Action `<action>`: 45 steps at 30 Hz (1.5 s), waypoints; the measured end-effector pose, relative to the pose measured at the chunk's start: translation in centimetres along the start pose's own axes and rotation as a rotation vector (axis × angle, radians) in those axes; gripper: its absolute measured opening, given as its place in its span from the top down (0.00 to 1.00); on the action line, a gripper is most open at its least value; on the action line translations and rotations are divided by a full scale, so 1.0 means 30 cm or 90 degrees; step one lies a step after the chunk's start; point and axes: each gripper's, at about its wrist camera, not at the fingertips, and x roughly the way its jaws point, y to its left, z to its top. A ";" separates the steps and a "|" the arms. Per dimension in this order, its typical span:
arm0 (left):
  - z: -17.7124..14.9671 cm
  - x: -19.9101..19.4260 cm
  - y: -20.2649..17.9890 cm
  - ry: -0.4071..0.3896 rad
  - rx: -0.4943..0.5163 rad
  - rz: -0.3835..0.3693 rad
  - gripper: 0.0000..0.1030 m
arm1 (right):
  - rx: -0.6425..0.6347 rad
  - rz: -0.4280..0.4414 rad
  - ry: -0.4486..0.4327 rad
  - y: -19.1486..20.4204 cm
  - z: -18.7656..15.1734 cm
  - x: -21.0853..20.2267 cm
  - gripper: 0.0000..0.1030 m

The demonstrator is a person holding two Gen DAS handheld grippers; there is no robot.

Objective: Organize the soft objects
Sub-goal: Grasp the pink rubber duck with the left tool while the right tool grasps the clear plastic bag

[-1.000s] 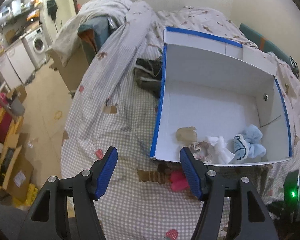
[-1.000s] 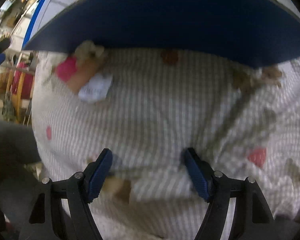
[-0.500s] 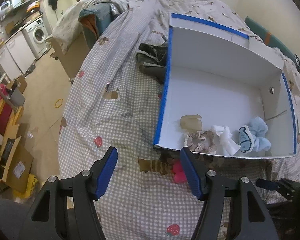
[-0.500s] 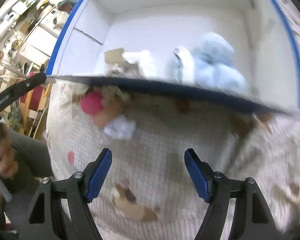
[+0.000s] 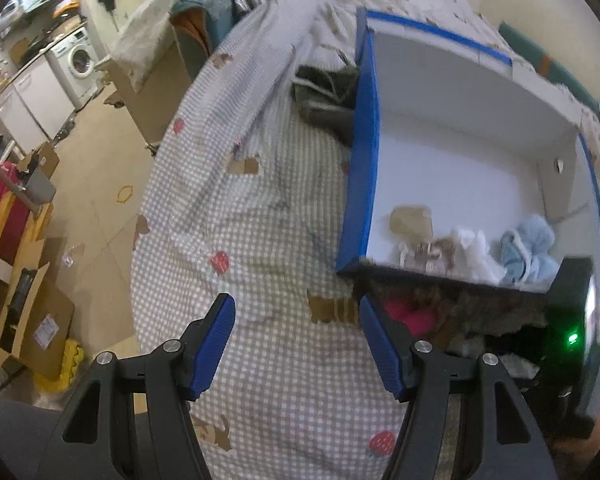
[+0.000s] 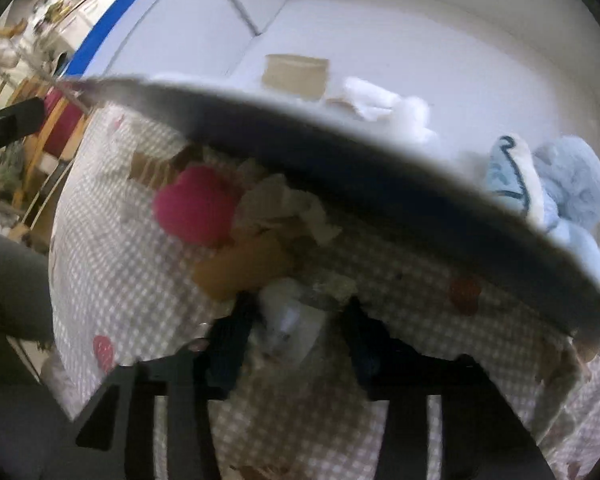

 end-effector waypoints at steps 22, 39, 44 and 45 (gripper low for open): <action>-0.051 0.186 -0.263 0.091 0.182 -0.027 0.40 | 0.118 0.070 -0.132 -0.141 -0.193 -0.361 0.75; 0.002 0.321 -0.269 0.144 0.144 -0.067 0.71 | 0.151 0.084 -0.134 -0.199 -0.160 -0.363 0.75; 0.013 0.304 -0.210 0.146 0.103 -0.065 0.71 | 0.150 0.077 -0.130 -0.196 -0.150 -0.350 0.75; 0.015 0.301 -0.206 0.145 0.102 -0.064 0.71 | 0.149 0.074 -0.128 -0.196 -0.150 -0.347 0.75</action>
